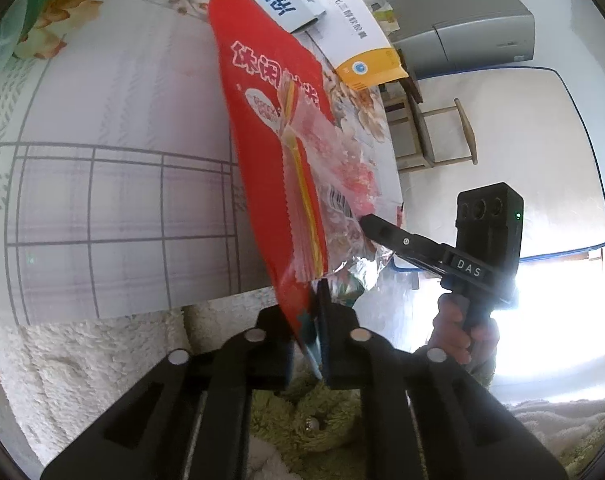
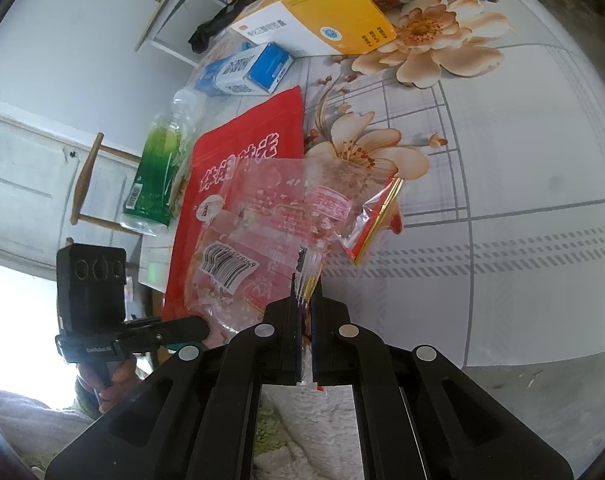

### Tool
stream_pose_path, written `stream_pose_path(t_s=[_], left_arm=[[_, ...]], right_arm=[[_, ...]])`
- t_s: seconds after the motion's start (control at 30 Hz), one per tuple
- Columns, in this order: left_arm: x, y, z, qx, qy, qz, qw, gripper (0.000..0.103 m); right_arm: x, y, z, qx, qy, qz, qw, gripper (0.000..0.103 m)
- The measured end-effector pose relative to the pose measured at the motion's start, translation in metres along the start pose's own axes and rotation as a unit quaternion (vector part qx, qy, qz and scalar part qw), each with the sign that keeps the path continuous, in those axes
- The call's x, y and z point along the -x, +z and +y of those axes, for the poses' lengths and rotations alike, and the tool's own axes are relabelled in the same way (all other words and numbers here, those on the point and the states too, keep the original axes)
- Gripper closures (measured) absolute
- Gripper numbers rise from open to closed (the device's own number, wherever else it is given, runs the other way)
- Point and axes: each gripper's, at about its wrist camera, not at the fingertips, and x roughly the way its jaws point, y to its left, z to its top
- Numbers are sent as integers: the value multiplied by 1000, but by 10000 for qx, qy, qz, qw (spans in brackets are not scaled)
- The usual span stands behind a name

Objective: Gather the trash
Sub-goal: 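Lift the red snack bag with the left gripper while the right gripper lifts the zip bag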

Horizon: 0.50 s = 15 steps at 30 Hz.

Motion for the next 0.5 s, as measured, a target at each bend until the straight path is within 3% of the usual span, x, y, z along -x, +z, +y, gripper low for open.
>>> stream_pose_path(t_s=[0.27,0.5], left_arm=[[13,-2,-11,-282,-118,-199,9993,101],[27,-3,-21,-586,-224,-360,9974,102]], right_arm=[[35,3,-16,-366,663,-435,9962,101],[66,5,-21,-443,945,-832,9911,101]])
